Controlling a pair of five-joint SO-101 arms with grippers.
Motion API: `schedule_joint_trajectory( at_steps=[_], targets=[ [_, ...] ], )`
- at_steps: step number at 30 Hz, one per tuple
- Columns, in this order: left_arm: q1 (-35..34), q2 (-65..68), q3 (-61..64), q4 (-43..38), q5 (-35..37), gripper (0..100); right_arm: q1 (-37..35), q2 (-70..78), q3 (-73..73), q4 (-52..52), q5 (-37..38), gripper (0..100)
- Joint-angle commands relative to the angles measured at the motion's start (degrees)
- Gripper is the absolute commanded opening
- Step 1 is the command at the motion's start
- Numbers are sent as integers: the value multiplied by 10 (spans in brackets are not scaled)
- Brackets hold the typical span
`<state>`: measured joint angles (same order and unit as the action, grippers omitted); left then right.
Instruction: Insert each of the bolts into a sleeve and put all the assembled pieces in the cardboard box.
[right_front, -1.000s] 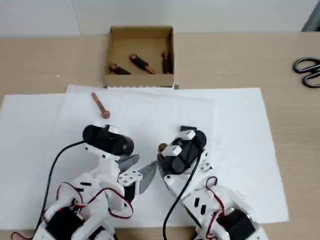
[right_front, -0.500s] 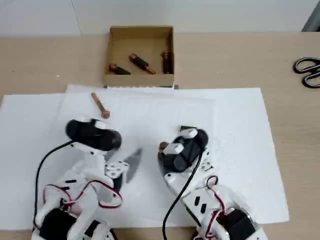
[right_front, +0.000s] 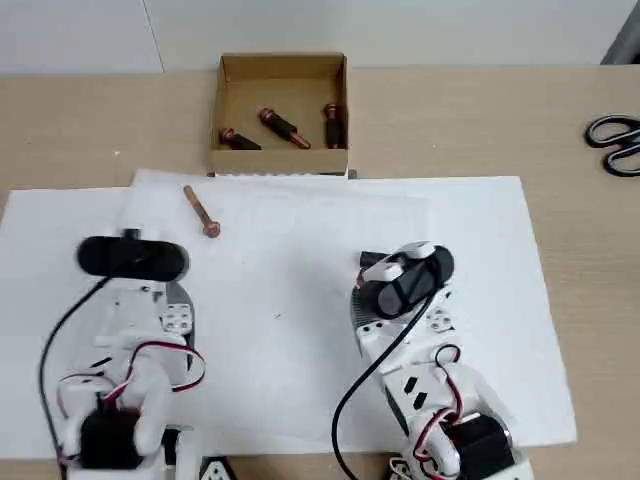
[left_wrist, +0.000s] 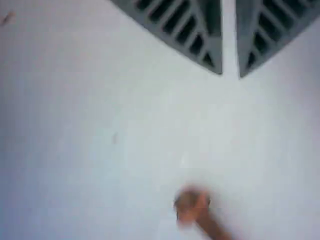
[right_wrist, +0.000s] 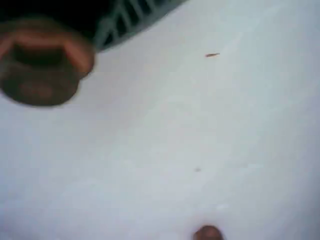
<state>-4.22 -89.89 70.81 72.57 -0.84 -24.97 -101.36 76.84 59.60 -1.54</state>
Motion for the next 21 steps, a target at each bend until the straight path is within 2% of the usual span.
schedule_joint_trajectory(
  at_steps=[1,7,12,17,21],
  targets=[
    [-7,1,58,-36,-4,6,31,0,0,-16,4,3],
    [-7,1,152,-116,-4,6,56,0,-5,-18,4,3],
    [-4,1,175,-125,-2,6,56,22,-52,-8,7,3],
    [-6,1,180,-148,-1,6,56,147,-146,-7,4,3],
    [-7,1,180,-148,-1,6,56,263,-217,-55,4,3]
  ],
)
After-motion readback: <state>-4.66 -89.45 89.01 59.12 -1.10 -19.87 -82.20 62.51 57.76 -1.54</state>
